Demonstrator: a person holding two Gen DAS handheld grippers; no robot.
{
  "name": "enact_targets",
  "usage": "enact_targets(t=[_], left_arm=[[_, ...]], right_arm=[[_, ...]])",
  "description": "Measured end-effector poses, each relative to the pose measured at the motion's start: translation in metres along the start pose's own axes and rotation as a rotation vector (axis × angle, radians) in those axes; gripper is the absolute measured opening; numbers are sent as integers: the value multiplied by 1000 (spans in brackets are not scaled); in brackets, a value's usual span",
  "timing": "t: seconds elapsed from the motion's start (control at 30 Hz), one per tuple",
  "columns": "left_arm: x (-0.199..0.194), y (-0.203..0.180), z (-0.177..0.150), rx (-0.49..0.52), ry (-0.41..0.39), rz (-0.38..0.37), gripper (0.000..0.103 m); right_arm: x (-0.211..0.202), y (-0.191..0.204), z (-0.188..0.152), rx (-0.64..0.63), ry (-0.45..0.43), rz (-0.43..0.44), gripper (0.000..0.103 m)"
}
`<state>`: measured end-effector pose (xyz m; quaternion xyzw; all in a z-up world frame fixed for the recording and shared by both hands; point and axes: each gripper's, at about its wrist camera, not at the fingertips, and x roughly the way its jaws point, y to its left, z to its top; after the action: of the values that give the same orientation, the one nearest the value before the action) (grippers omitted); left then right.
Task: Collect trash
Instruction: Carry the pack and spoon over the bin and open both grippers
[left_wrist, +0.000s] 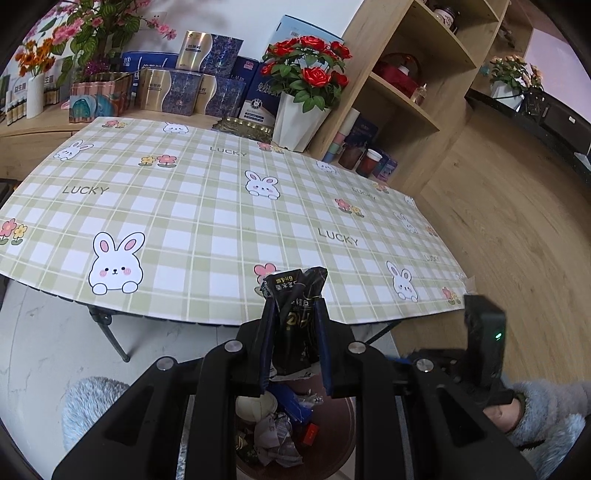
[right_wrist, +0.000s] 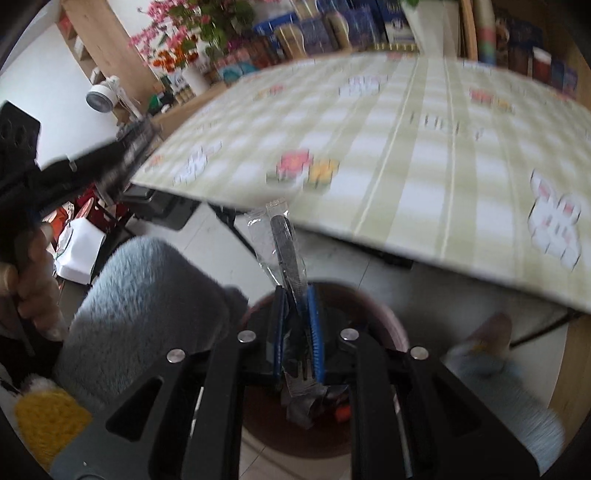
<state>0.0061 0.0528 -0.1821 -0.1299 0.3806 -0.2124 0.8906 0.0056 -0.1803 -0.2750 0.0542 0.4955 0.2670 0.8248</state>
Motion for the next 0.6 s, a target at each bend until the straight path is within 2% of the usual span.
enact_targets(t=[0.17,0.23,0.27,0.37,0.47,0.57,0.6], left_arm=[[1,-2,-6,7,13,-2,21],[2,-3,-8,11,20,-1,21],[3,-4,-9,13,24,-2,21],[6,-6,-11,25,33,-8,21],[10,-10,-13,44,45,-10,21],[16,-14,-17,69,68,-14,21],[18,-16,-19,80,77,-12,21]], right_arm=[[20,4,-14,30,78,-13,17],[22,3,-15,43,88,-10,30],[21,3,-13,48,82,-3,37],[14,2,-11,61,49,-7,38],[0,-2,-7,68,-12,-51,40],[-27,-1,-1,18,-127,-151,74],[-35,1,0,4,-162,-170,79]])
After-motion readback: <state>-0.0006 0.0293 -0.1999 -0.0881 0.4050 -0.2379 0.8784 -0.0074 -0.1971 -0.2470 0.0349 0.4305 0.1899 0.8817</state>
